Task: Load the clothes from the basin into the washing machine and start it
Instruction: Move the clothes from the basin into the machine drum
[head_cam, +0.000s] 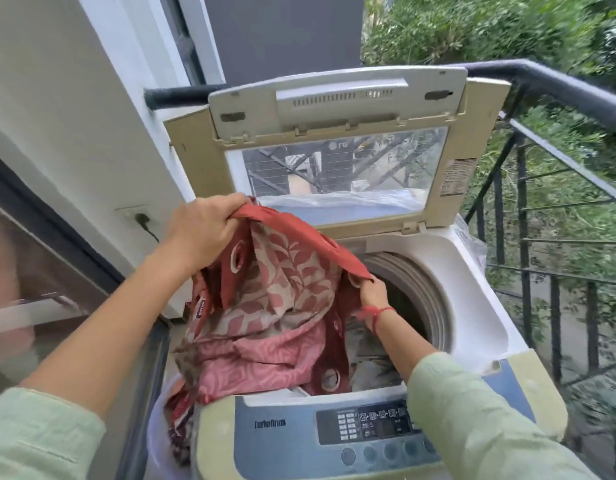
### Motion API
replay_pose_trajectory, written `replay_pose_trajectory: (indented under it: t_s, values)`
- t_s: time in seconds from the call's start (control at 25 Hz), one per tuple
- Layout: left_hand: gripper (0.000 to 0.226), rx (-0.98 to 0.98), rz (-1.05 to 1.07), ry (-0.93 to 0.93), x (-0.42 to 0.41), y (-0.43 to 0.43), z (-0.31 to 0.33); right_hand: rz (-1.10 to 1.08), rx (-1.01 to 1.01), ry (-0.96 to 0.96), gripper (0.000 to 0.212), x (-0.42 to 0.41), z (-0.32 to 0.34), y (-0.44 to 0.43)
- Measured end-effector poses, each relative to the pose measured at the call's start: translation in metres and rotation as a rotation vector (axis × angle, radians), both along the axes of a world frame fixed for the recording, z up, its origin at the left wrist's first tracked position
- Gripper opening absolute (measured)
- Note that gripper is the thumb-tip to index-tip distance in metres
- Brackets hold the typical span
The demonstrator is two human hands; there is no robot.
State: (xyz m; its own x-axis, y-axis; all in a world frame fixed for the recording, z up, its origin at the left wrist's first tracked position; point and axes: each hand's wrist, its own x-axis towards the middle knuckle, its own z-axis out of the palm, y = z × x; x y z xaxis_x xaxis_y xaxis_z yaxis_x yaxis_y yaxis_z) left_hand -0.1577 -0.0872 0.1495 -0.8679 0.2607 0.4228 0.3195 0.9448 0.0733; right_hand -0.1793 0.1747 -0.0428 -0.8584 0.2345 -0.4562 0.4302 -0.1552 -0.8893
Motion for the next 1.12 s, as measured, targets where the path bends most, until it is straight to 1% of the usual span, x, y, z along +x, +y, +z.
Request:
replay_pose_trajectory:
  t_s: [0.04, 0.08, 0.12, 0.16, 0.2, 0.28, 0.36, 0.44, 0.48, 0.56, 0.64, 0.68, 0.76, 0.8, 0.84, 0.88, 0.92, 0.96, 1.0, 1.04, 1.12]
  values:
    - [0.039, -0.011, 0.011, -0.037, 0.000, -0.002, -0.008, -0.148, -0.214, 0.000, 0.011, -0.015, 0.013, 0.002]
    - [0.036, -0.012, 0.007, -0.101, -0.001, -0.003, -0.021, -0.260, -0.362, 0.036, 0.016, -0.039, 0.020, 0.014]
    - [0.035, 0.005, -0.012, -0.179, -0.002, -0.001, -0.034, -0.338, -0.429, 0.088, 0.026, -0.061, 0.033, 0.031]
    - [0.037, 0.045, -0.047, -0.244, -0.004, 0.003, -0.045, -0.381, -0.415, 0.130, 0.034, -0.078, 0.053, 0.049]
    - [0.041, 0.097, -0.080, -0.283, -0.007, 0.007, -0.054, -0.391, -0.429, 0.168, 0.037, -0.090, 0.075, 0.065]
    - [0.047, 0.158, -0.127, -0.285, -0.015, 0.021, -0.056, -0.373, -0.481, 0.326, 0.027, -0.087, 0.134, 0.083]
    - [0.046, 0.175, -0.197, -0.259, -0.025, 0.036, -0.053, -0.376, -0.427, 0.533, 0.018, -0.082, 0.182, 0.100]
    - [0.043, 0.223, -0.269, -0.222, -0.032, 0.053, -0.047, -0.379, -0.338, 0.717, 0.014, -0.082, 0.209, 0.122]
    - [0.043, 0.253, -0.294, -0.211, -0.034, 0.061, -0.047, -0.374, -0.265, 0.744, 0.015, -0.083, 0.211, 0.133]
    - [0.045, 0.254, -0.320, -0.255, -0.037, 0.079, -0.061, -0.343, -0.064, 0.627, 0.017, -0.081, 0.202, 0.147]
    - [0.045, 0.178, -0.347, -0.402, -0.035, 0.097, -0.097, -0.194, 0.063, 0.499, 0.026, -0.069, 0.166, 0.146]
    - [0.040, 0.143, -0.348, -0.494, -0.033, 0.103, -0.122, -0.062, 0.120, 0.429, 0.028, -0.056, 0.142, 0.139]
    - [0.036, 0.052, -0.277, -0.699, -0.023, 0.111, -0.171, 0.229, 0.227, 0.257, 0.021, -0.028, 0.084, 0.118]
    - [0.040, -0.029, -0.226, -0.798, -0.015, 0.113, -0.191, 0.408, 0.329, 0.167, 0.018, -0.020, 0.057, 0.114]
    - [0.049, -0.118, -0.197, -0.899, -0.006, 0.115, -0.204, 0.638, 0.518, 0.087, 0.022, -0.012, 0.035, 0.106]
    - [0.056, -0.175, -0.201, -0.997, 0.002, 0.118, -0.210, 0.903, 0.754, -0.004, 0.029, -0.008, 0.018, 0.102]
    - [0.059, -0.173, -0.238, -1.082, 0.009, 0.121, -0.209, 1.159, 0.945, -0.099, 0.038, -0.006, 0.006, 0.097]
    - [0.057, -0.100, -0.291, -1.125, 0.013, 0.121, -0.202, 1.316, 1.041, -0.187, 0.044, -0.004, 0.003, 0.089]
    - [0.051, 0.016, -0.329, -1.116, 0.014, 0.118, -0.191, 1.392, 1.076, -0.225, 0.046, -0.002, 0.004, 0.082]
    - [0.043, 0.135, -0.339, -1.040, 0.014, 0.109, -0.178, 1.379, 1.093, -0.199, 0.047, -0.003, 0.006, 0.074]
    - [0.035, 0.309, -0.287, -0.707, 0.013, 0.075, -0.154, 1.187, 1.149, -0.003, 0.047, -0.011, 0.015, 0.051]
